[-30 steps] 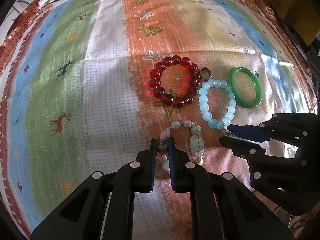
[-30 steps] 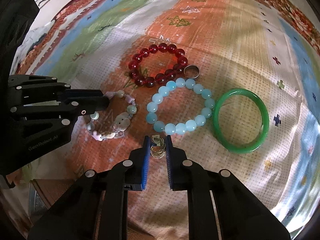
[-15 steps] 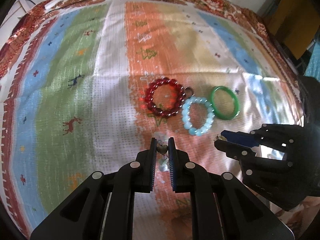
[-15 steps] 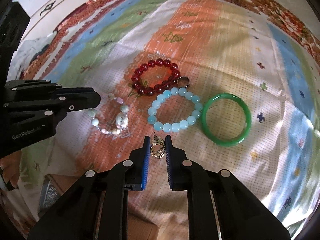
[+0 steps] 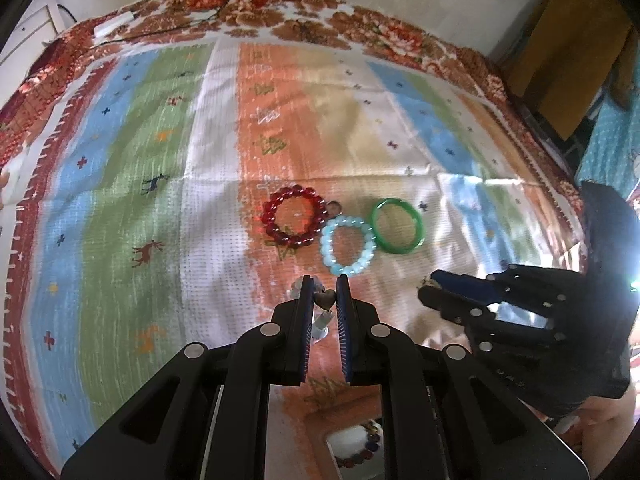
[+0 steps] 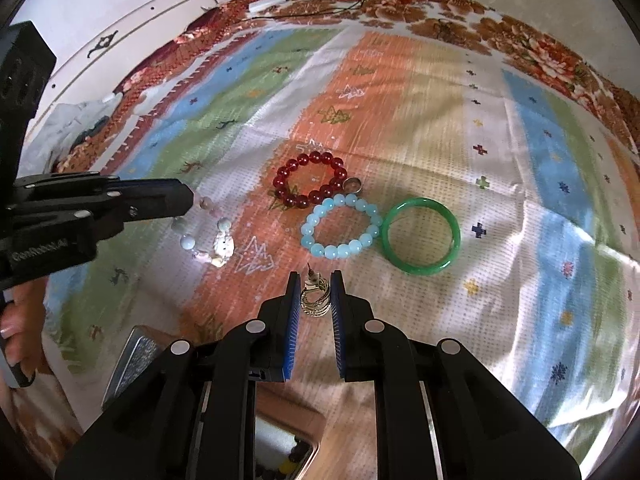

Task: Organize jewelry
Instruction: 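Carry the white bracelet with left tool while right tool carries gold earrings to tin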

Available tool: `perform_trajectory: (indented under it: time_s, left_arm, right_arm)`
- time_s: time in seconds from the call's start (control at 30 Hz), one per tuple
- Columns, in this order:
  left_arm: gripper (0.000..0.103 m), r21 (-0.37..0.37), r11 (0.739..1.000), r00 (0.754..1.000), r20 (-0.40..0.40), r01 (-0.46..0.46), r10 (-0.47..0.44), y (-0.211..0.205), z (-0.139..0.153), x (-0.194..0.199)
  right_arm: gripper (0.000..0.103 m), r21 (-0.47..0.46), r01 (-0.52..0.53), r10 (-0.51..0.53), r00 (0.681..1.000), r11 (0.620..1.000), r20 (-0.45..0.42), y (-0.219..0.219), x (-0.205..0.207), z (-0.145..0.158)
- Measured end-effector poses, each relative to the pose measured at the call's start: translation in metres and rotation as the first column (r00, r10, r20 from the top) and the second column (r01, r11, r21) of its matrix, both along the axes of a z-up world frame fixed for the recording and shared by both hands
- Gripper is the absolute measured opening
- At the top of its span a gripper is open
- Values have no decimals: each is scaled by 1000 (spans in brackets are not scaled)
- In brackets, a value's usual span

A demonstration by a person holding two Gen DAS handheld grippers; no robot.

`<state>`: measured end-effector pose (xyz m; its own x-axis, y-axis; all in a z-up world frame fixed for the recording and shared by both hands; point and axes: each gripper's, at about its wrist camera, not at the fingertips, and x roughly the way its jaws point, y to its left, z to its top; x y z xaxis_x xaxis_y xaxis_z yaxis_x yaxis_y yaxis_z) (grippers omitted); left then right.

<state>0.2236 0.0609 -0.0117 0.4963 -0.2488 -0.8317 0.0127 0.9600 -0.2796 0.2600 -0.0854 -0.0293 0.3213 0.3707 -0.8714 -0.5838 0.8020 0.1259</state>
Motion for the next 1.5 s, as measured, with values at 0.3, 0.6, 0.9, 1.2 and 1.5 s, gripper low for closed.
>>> perform_trajectory:
  time_s: [0.3,0.6,0.9,1.2,1.5]
  left_arm:
    - [11,-44,999,999,53,-6,8,-5,17,-27]
    - [11,-73,997,994,112,1,7,-11,34,-53]
    - [11,-85,996,988,155,30,-17,-21,44,-79]
    - [11,-69,996,983,179,59,-46,-35,47,-105]
    - [11,-54,996,984,165,70,-60,-43,38,-123]
  right_arm:
    - [16,3,0,0,999,1000,54,-10,-22,13]
    - [16,41,-7,3,996,999,91,-17,-42,24]
    - [16,79,-25,17,995,997,103,-23,-61,29]
    - [16,110,-46,35,994,993,102,-30,-88,32]
    - [16,119,-74,65,995,990,71,-31,-105,26]
